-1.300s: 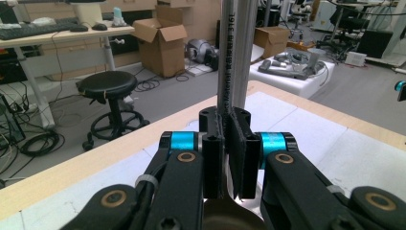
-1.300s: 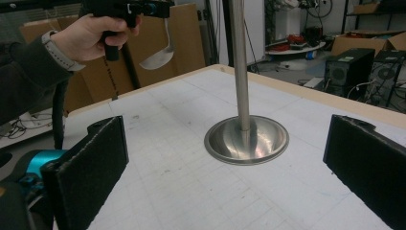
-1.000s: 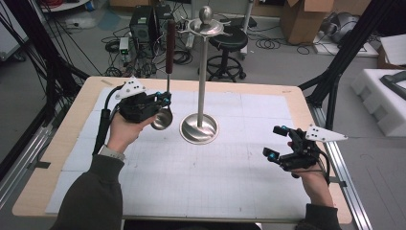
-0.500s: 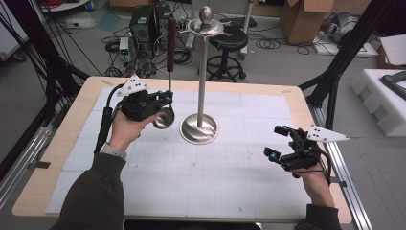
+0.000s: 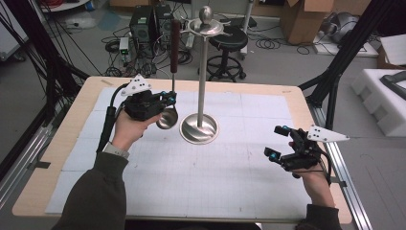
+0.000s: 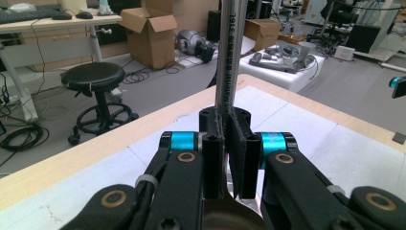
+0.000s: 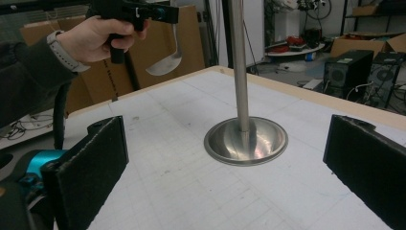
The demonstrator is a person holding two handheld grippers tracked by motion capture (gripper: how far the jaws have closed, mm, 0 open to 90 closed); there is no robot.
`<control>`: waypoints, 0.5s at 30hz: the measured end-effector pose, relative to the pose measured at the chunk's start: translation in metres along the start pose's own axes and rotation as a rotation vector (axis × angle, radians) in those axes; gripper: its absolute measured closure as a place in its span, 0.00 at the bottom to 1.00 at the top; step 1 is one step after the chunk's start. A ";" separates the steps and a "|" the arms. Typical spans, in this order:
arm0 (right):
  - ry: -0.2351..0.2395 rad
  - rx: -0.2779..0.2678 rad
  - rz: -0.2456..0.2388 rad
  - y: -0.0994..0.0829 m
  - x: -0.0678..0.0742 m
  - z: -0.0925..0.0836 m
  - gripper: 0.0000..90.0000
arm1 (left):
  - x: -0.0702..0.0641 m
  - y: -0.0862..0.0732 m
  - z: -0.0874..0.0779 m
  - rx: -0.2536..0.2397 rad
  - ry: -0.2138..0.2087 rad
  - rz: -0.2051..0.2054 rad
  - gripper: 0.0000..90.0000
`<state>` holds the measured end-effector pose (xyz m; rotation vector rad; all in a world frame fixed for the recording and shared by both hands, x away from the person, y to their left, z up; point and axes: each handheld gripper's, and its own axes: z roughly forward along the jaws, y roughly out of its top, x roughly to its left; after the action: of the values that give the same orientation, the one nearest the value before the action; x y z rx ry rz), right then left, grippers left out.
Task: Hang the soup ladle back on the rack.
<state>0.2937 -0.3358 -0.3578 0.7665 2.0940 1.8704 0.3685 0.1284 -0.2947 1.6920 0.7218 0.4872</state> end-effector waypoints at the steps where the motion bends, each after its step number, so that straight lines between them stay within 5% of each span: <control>1: -0.001 0.001 0.000 0.000 0.000 0.000 0.00 | 0.000 0.000 0.000 0.003 0.002 0.001 0.94; 15: -0.002 0.001 -0.003 0.000 0.000 0.000 0.00 | -0.002 -0.001 0.006 0.019 -0.026 0.004 0.94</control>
<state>0.2937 -0.3355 -0.3580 0.7649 2.0939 1.8670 0.3704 0.1227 -0.2970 1.7149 0.7067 0.4614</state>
